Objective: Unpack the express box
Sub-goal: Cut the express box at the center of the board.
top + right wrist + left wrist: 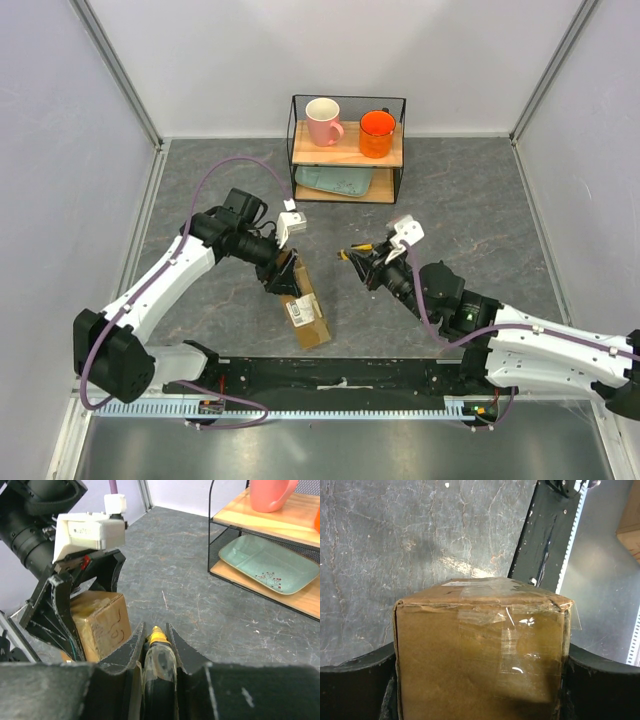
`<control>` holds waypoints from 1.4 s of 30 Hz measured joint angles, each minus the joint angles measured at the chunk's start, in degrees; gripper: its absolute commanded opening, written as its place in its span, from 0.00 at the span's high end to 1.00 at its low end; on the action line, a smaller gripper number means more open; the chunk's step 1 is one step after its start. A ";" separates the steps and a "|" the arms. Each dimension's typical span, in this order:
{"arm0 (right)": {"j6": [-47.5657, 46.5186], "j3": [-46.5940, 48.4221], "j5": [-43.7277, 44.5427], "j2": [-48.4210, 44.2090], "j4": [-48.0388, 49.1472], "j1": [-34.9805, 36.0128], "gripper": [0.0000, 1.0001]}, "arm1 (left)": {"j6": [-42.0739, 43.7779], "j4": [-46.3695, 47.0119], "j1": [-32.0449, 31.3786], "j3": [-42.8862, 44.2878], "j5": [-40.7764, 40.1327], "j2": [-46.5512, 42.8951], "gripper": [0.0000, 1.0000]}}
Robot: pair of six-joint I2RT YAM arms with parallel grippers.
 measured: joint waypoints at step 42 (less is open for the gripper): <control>-25.94 6.54 21.11 19.28 23.41 24.37 1.00 | -2.82 4.81 5.16 -8.59 10.80 -6.62 0.47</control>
